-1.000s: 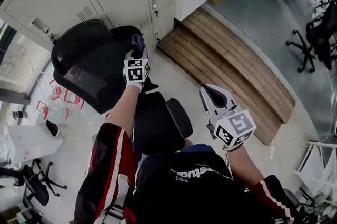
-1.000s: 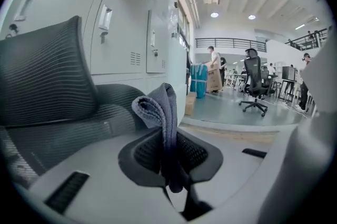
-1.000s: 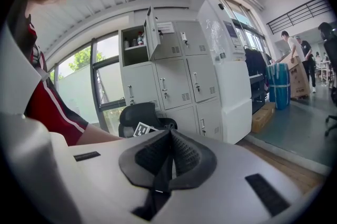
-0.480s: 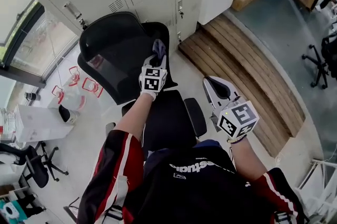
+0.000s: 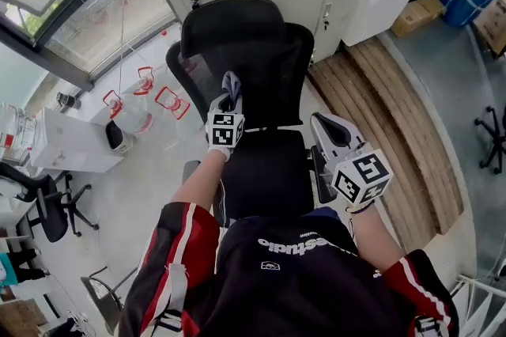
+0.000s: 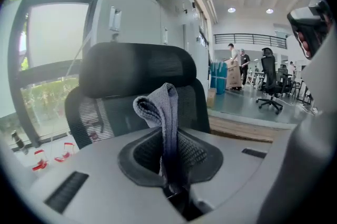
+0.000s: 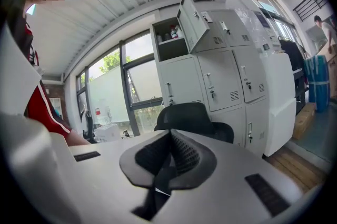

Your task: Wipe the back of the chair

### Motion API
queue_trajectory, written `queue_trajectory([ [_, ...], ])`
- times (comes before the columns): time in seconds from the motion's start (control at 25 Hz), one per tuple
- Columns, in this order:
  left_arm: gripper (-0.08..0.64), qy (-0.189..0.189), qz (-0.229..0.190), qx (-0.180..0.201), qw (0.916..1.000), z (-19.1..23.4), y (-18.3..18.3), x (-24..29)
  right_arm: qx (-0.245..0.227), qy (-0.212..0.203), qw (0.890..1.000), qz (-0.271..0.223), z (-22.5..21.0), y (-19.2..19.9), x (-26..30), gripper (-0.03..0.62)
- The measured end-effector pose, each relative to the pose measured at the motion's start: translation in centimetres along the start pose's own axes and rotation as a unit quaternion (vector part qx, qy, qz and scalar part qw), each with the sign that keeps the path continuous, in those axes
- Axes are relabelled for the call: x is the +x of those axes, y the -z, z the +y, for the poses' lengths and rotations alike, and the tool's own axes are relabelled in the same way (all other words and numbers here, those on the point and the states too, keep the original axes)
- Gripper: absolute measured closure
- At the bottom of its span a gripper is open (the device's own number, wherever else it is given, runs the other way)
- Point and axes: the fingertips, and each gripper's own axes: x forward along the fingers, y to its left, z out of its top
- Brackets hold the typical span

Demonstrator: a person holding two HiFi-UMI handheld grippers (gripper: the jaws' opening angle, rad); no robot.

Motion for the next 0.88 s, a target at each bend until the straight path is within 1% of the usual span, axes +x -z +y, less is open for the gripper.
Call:
queue_trajectory([
  [0.24,0.503,-0.058,0.013,-0.007,0.9982,9.9,3.8,-4.2,0.001,-0.023,1.0,0.011,5.0,1.4,3.9,0.578],
  [0.4,0.503,-0.083,0.02,-0.012,0.9963,14.9,5.5,-5.7,0.006,-0.03,0.999,0.017,7.3,2.2,5.8,0.578],
  [0.64,0.503,-0.112,0.032,-0.027,0.9928,20.3,7.9,-4.9,0.004,-0.022,0.999,0.03,8.4,3.3,8.1,0.578],
  [0.8,0.503,-0.115,0.045,-0.018,0.9922,21.7,9.3,-3.0,0.003,-0.007,0.999,0.041,7.8,4.2,8.5,0.578],
  [0.88,0.502,-0.116,0.054,-0.022,0.9916,22.2,10.3,-1.8,0.002,0.0,0.999,0.045,7.3,4.4,8.6,0.578],
])
